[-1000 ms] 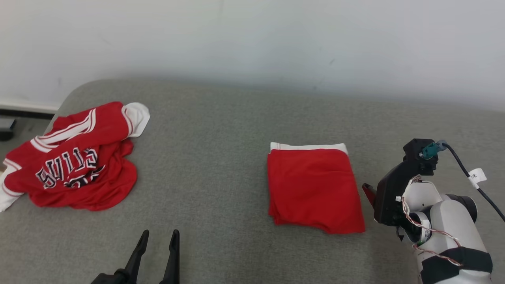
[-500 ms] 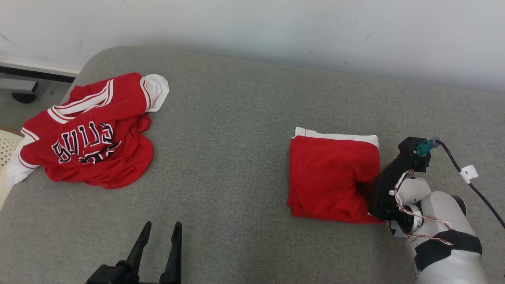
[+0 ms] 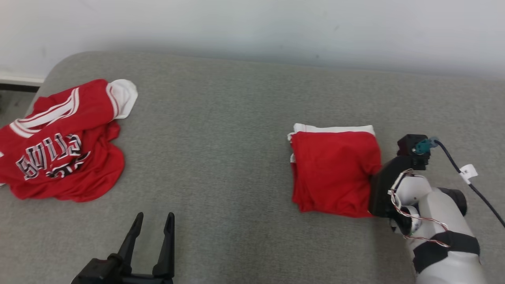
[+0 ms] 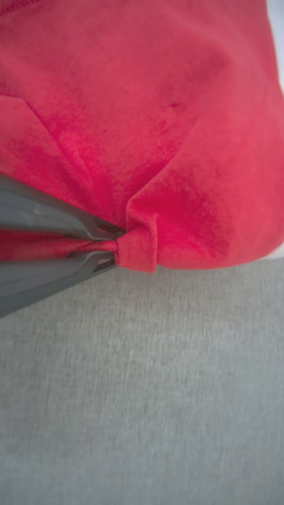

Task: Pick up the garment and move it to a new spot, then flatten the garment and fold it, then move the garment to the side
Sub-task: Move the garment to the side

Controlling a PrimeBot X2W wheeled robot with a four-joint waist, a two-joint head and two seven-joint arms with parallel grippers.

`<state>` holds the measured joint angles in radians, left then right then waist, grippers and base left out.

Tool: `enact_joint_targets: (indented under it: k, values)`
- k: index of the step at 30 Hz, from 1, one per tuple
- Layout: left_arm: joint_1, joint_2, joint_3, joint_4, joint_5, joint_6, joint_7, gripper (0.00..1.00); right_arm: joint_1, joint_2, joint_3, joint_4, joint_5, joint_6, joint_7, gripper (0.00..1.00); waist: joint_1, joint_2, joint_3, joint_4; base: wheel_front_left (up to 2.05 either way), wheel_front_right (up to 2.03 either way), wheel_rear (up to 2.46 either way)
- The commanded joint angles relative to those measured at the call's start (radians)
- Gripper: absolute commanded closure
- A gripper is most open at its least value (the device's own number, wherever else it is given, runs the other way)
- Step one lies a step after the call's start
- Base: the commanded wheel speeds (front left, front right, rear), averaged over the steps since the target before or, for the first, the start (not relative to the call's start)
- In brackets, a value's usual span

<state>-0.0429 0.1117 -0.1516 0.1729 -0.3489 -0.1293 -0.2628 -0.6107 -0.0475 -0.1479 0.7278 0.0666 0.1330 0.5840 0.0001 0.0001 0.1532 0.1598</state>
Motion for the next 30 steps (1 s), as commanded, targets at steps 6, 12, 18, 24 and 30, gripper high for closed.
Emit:
enact_joint_targets:
  k: [6,12,18,24,30]
  values:
    - [-0.013,0.019,0.029,-0.033,0.01,-0.001,-0.004,0.0,0.076,-0.067,-0.039,-0.152,-0.078,-0.003,-0.022,1.0,-0.0001,-0.0001,0.027,-0.14,0.0,0.0,0.0]
    - [-0.053,0.035,0.015,-0.077,0.017,-0.001,-0.004,0.0,0.104,-0.199,-0.047,-0.236,-0.164,-0.003,-0.029,1.0,-0.0001,-0.0001,0.1,-0.208,0.0,0.0,0.0]
    - [-0.117,0.054,-0.007,-0.161,-0.001,-0.001,-0.004,0.0,0.067,-0.39,-0.059,-0.207,-0.211,-0.003,-0.11,1.0,-0.0001,-0.0001,0.192,-0.208,0.0,0.0,0.0]
    - [-0.146,0.078,-0.026,-0.192,-0.004,-0.001,-0.004,0.0,0.026,-0.51,-0.095,-0.139,-0.236,-0.003,-0.245,1.0,-0.0001,-0.0001,0.25,-0.197,0.0,0.0,0.0]
    - [-0.145,0.075,-0.03,-0.185,-0.011,-0.001,-0.004,0.0,0.012,-0.54,-0.05,-0.111,-0.22,-0.003,-0.321,1.0,-0.0001,-0.0001,0.265,-0.198,0.0,0.0,0.0]
